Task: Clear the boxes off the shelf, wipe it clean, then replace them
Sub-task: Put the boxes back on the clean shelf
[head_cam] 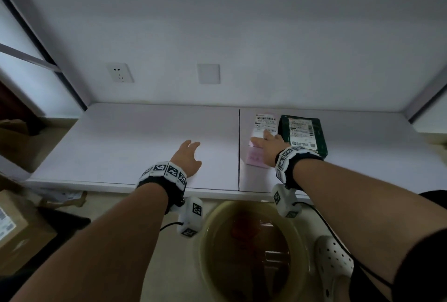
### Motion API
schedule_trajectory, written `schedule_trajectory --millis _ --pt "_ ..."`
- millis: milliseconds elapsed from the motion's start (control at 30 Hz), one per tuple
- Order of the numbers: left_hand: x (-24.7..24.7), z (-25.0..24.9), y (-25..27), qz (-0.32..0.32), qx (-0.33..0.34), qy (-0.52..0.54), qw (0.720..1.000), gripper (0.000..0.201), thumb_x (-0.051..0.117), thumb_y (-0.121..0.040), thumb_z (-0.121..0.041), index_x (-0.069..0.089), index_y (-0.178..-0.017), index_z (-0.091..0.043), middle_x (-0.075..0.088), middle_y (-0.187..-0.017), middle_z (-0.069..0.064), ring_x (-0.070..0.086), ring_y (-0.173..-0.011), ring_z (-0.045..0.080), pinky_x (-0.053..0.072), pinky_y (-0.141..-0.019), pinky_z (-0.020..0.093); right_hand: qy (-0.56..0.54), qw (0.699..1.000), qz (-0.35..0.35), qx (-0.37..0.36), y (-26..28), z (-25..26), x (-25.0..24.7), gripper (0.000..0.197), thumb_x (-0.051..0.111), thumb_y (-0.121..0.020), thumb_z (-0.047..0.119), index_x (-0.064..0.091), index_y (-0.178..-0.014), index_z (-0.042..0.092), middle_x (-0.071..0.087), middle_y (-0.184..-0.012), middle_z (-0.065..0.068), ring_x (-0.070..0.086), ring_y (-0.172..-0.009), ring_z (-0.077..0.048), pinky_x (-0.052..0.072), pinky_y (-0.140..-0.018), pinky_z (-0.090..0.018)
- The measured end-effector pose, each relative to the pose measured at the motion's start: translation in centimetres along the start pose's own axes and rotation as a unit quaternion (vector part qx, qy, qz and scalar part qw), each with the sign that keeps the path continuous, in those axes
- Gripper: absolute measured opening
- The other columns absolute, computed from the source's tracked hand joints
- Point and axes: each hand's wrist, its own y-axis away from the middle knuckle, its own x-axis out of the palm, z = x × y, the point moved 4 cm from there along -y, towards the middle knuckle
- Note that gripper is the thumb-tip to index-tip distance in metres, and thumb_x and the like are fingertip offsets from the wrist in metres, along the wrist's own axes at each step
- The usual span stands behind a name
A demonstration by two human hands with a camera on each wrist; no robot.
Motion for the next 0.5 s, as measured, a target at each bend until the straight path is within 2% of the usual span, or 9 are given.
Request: schedule_trajectory --millis 100,167,300,433,500 --pt "-0.6 0.4 0.4 -0.008 0.000 0.007 1.000 0.063 0.051 -0.095 -0.016 0.022 -0.150 -0.015 0.007 -0.159 0.006 0.019 -0.145 0.019 0.019 -0.115 0.027 0.021 1.000 0.002 0.000 0.2 0.8 -0.5 0.066 0.047 -0.084 0.004 0.030 -0.139 0.035 -0.001 -0.158 -0.002 0.005 -0.143 -0.039 0.019 -0.114 -0.055" --pt "-1.2 1.2 1.0 -0.015 -0.006 0.011 1.000 0.063 0.051 -0.095 -0.017 0.021 -0.151 -0.015 0.007 -0.159 0.007 0.019 -0.145 0.020 0.019 -0.115 0.028 0.034 0.999 -0.012 -0.010 0.6 2.5 -1.1 0.066 0.047 -0.088 0.008 0.023 -0.146 0.029 -0.004 -0.159 -0.003 0.001 -0.145 -0.036 0.016 -0.116 -0.052" --pt "-3.3 4.4 2.9 -0.035 -0.031 0.016 0.999 0.063 0.051 -0.095 -0.016 0.022 -0.150 -0.015 0.008 -0.159 0.007 0.019 -0.145 0.021 0.019 -0.116 0.029 0.017 0.997 -0.043 -0.067 1.1 7.9 -1.9 0.071 0.044 -0.086 0.003 0.020 -0.149 0.025 -0.001 -0.159 -0.003 0.002 -0.145 -0.033 0.015 -0.117 -0.046" --pt "-5.7 10.5 6.7 -0.065 -0.100 0.033 0.992 0.062 0.051 -0.094 -0.013 0.025 -0.150 -0.014 0.010 -0.158 0.006 0.023 -0.144 0.021 0.022 -0.115 0.029 -0.002 0.993 -0.032 -0.117 0.9 15.1 -1.3 0.070 0.042 -0.087 0.001 0.019 -0.149 0.024 -0.003 -0.159 -0.001 -0.001 -0.146 -0.031 0.013 -0.117 -0.046" --pt "-6.9 14.2 9.1 -0.099 -0.158 0.043 0.982 0.059 0.049 -0.093 -0.009 0.029 -0.148 -0.014 0.018 -0.155 0.008 0.033 -0.138 0.024 0.028 -0.112 0.031 -0.009 0.989 -0.024 -0.142 1.0 18.9 -0.4 0.068 0.041 -0.087 0.001 0.022 -0.148 0.025 -0.001 -0.159 0.000 0.000 -0.146 -0.029 0.015 -0.118 -0.046"
